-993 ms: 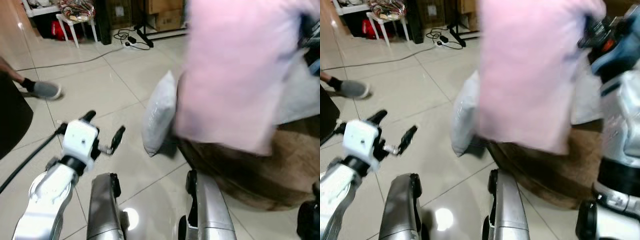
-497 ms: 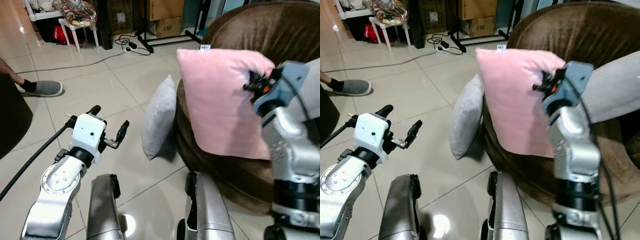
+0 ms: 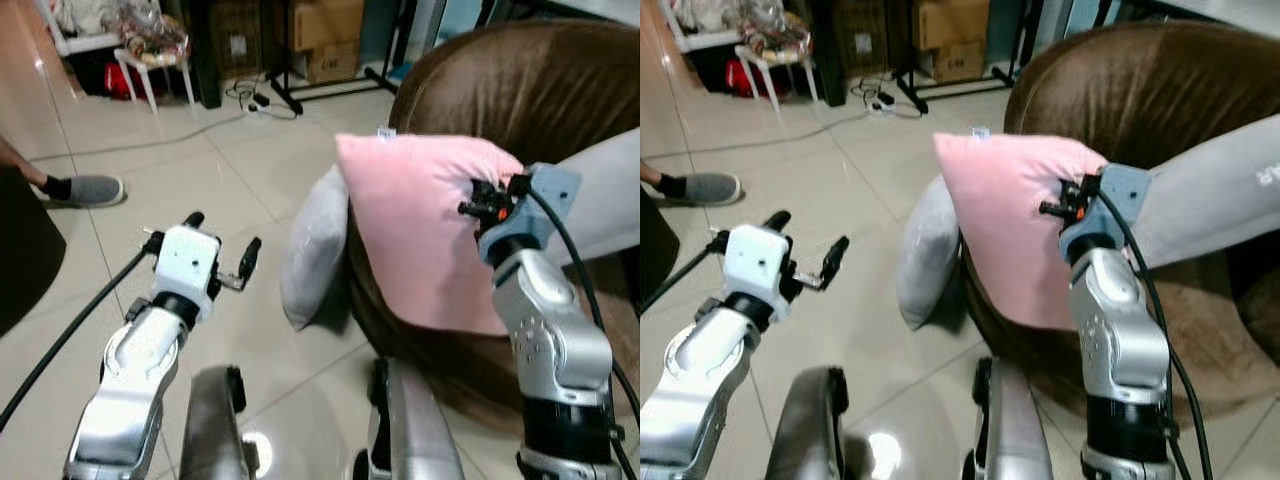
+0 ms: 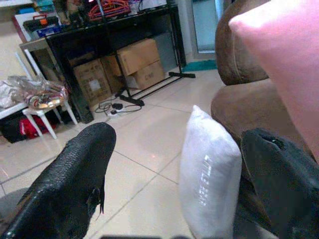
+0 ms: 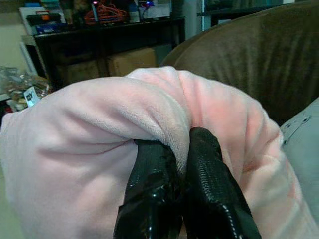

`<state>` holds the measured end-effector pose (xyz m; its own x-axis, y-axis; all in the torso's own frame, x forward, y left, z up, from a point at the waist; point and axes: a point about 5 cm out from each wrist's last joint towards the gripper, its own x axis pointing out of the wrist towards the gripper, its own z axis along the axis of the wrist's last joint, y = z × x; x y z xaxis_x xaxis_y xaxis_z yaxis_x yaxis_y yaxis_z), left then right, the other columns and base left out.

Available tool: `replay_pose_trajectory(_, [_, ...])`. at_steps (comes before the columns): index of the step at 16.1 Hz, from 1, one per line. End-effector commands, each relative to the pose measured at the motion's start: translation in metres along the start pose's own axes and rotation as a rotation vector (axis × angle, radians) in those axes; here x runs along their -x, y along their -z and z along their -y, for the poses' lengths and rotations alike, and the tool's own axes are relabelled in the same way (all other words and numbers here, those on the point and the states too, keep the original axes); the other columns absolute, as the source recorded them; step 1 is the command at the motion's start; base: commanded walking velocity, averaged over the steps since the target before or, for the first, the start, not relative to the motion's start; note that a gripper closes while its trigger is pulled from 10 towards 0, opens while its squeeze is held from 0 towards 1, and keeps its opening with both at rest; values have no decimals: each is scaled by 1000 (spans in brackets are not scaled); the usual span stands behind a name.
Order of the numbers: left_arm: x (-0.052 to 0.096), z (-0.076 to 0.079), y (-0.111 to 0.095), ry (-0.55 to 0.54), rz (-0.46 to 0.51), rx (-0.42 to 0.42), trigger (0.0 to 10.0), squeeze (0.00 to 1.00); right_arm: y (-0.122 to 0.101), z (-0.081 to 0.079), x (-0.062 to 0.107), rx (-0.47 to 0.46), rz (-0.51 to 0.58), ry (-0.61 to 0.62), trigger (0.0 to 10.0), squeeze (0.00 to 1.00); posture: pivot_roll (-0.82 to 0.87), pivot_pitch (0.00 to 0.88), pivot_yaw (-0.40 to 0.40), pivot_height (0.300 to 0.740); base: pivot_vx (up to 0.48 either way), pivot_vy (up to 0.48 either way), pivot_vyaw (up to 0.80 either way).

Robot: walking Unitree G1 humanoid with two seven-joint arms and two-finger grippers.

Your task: Move the pillow to the sofa from floor

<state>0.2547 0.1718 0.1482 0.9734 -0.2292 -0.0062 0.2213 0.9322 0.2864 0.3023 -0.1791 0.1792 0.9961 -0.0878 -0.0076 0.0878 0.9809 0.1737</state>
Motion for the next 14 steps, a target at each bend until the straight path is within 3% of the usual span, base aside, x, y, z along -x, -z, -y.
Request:
replay_pose_trajectory(1, [-2, 1, -2, -2, 13, -4, 10000, 1000, 4, -1, 2, 2, -23, 9, 10000, 0, -39, 0, -47, 572, 0, 0, 0])
replay_pose_trajectory(6, [6, -6, 5, -63, -9, -23, 10000, 1000, 13, -9, 5, 9, -41, -14, 10000, 0, -22, 0, -40, 617, 0, 0, 0])
replay_pose_trajectory(9, [7, -8, 7, -71, -26, -36, 10000, 855, 16, -10, 7, 9, -50, -12, 10000, 0, -22, 0, -37, 647, 0, 0, 0])
replay_pose_trajectory(14, [8, 2, 11, -28, -31, -40, 10000, 847, 18, -8, 10, 15, -56, 0, 10000, 0, -29, 0, -28, 692, 0, 0, 0])
